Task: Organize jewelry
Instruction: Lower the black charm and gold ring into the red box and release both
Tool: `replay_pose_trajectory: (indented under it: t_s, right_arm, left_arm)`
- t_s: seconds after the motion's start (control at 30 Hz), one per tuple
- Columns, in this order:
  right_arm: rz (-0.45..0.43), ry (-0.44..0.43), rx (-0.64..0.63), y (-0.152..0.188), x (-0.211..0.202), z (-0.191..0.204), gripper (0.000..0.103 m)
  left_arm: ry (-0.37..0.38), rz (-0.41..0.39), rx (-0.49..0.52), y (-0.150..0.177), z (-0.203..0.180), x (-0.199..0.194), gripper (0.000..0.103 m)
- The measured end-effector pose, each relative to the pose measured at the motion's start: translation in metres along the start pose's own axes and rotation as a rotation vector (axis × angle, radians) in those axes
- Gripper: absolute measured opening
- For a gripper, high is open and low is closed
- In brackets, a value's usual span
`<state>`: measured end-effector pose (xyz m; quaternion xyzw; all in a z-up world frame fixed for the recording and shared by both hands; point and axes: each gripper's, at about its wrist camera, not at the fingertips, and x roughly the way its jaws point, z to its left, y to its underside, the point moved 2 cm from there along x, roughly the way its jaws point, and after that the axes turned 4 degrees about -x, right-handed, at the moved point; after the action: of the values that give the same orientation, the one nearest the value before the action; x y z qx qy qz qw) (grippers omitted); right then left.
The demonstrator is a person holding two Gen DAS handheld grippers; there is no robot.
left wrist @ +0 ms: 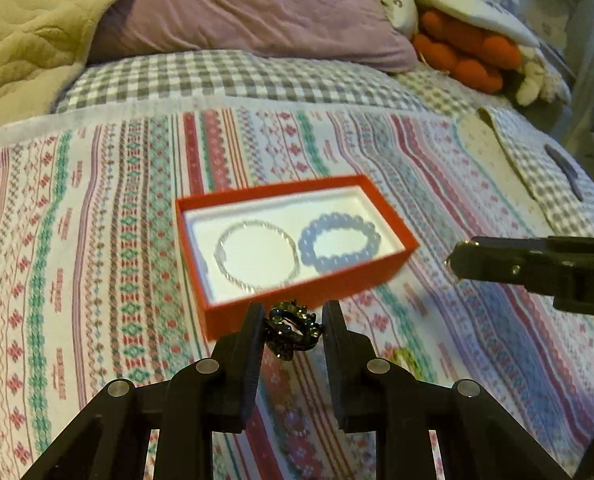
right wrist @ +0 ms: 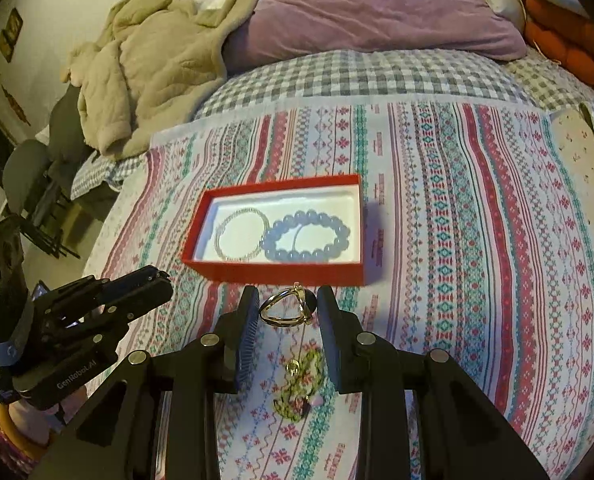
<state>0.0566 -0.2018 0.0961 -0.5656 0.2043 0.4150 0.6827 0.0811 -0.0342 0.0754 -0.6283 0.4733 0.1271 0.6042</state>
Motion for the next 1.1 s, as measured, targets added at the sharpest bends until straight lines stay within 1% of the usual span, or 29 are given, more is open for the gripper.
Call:
replay_pose_trajectory:
  t_s: [0.17,0.3,0.4,0.6,0.93,1.1]
  right_arm:
    - [-0.009,0.006,0.005,-0.01,0.012,-0.002,0.032]
    - [-0.021,0.021,0.002,-0.018,0.023,-0.007,0.032]
    - [-0.017,0.027,0.005,-0.023,0.034,-0.011,0.032]
    - [0.002,0.039,0.003,-0.028,0.054,-0.017,0.032]
    - [0.033,0.064,0.005,-0.031,0.075,-0.024,0.032]
    - [0.041,0.07,0.005,-0.031,0.079,-0.026,0.032]
  left_arm:
    - [-0.011,-0.008,-0.024,-0.011,0.003,0.013,0.023]
    - [-0.035,-0.019,-0.031,-0.019,0.005,0.028,0.023]
    - [-0.054,-0.013,-0.033,-0.022,0.008,0.04,0.023]
    - [-0.095,0.004,-0.021,-0.023,0.012,0.058,0.023]
    - [-0.115,0.037,-0.015,-0.022,0.016,0.079,0.023]
    - [-0.118,0.031,-0.007,-0.022,0.016,0.08,0.024]
